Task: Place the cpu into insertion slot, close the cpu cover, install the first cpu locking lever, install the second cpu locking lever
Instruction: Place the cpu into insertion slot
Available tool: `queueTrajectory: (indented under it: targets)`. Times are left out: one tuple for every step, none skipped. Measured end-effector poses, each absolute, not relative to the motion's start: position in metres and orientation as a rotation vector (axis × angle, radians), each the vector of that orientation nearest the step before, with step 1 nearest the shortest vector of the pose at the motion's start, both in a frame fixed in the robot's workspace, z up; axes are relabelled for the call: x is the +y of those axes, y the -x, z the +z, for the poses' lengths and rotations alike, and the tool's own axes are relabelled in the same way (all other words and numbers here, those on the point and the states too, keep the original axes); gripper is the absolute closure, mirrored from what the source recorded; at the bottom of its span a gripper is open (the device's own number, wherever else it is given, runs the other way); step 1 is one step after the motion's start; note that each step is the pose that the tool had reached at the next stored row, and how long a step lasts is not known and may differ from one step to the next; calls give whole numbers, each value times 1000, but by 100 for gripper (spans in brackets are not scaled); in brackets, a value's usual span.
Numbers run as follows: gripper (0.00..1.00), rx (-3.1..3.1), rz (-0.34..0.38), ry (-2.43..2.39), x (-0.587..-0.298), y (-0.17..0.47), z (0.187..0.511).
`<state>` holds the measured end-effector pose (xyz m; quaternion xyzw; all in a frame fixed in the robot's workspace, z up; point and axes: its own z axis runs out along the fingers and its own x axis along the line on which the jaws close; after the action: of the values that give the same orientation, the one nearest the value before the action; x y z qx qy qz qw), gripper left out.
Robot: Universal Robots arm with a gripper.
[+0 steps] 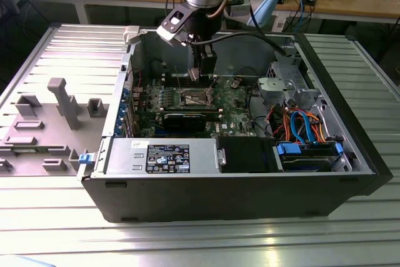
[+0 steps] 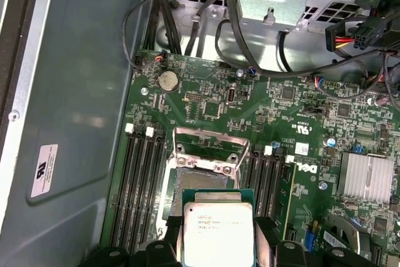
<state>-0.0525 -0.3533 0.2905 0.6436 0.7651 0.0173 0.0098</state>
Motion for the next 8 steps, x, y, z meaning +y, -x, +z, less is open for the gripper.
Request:
queueTrajectory:
  targets:
    - [45,2388,54,-2011,-353,53,290]
    - [45,2386,54,-2012,-353,53,290]
    - [45,2385,54,-2014,-353,53,290]
    - [45,2383,53,-2016,-353,53,290]
    - [45,2382,53,-2017,-353,53,290]
    - [45,2381,53,-2018,-353,53,290]
    - [45,2380,53,-2019,-353,53,290]
    - [45,2378,53,-2021,-353,53,290]
